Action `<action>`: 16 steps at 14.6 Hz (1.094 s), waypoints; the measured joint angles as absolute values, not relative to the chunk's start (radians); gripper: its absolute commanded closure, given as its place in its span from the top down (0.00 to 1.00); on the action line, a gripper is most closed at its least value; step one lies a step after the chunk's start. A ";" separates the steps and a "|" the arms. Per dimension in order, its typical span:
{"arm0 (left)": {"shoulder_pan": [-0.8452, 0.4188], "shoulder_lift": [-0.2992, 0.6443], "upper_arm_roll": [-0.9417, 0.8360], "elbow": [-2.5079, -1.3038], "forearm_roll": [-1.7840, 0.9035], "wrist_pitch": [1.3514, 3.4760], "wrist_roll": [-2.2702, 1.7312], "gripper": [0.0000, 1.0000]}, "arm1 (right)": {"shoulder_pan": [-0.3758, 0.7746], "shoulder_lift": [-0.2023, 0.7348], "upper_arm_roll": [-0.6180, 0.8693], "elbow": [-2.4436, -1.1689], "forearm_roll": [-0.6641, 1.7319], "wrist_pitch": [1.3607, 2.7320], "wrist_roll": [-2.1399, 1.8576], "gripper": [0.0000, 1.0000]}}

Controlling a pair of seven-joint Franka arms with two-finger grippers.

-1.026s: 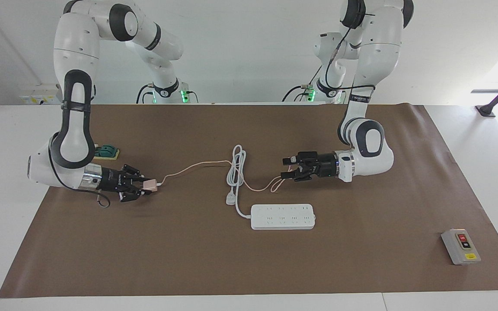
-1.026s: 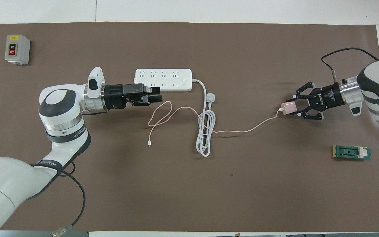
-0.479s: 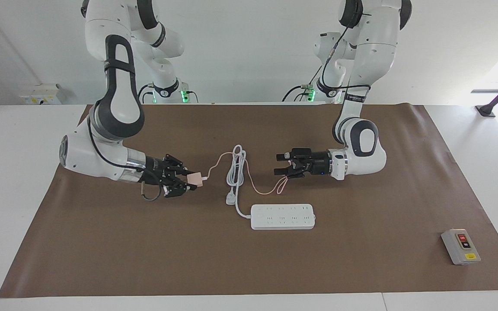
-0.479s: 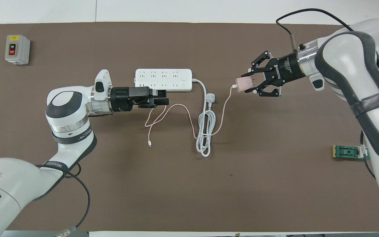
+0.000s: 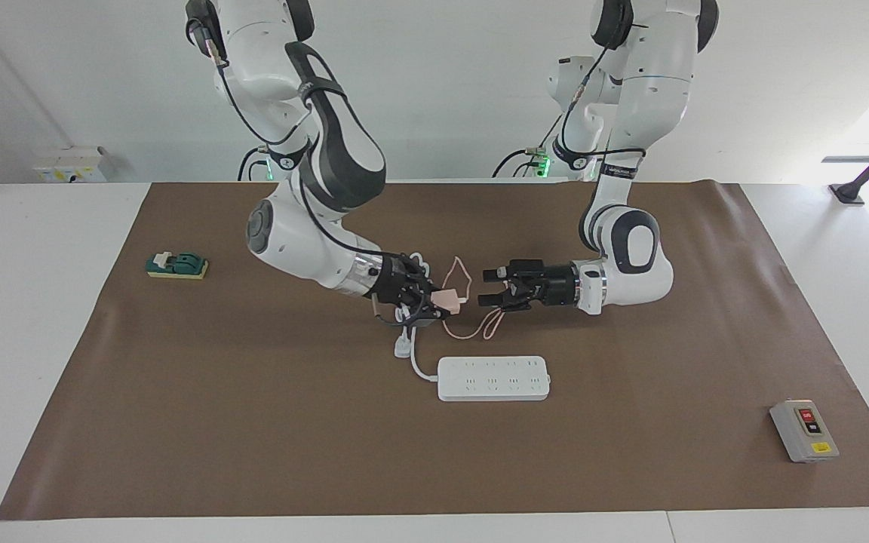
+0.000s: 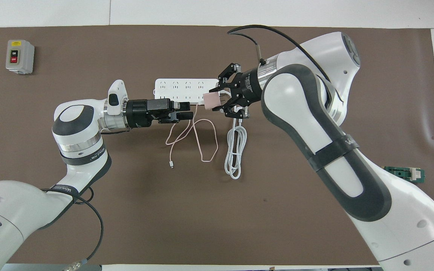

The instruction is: Plug charger into power strip

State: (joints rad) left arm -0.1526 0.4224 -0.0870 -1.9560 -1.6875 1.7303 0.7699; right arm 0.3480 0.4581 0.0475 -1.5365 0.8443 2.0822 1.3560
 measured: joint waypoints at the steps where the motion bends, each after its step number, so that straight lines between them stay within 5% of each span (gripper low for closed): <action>1: -0.153 0.422 -0.086 -1.956 -1.689 1.730 0.770 1.00 | 0.368 0.458 0.047 -1.536 0.844 2.099 1.371 0.00; 9: -0.152 0.422 -0.084 -1.956 -1.714 1.730 0.771 1.00 | 0.421 0.482 0.045 -1.536 0.903 2.180 1.401 0.00; 16: -0.152 0.422 -0.083 -1.956 -1.717 1.730 0.772 0.60 | 0.433 0.485 0.040 -1.534 0.908 2.192 1.403 0.00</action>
State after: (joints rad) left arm -0.1516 0.4224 -0.0831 -1.9560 -1.7171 1.7301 0.7721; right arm 0.4334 0.4853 0.0401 -1.5339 0.9081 2.1918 1.4026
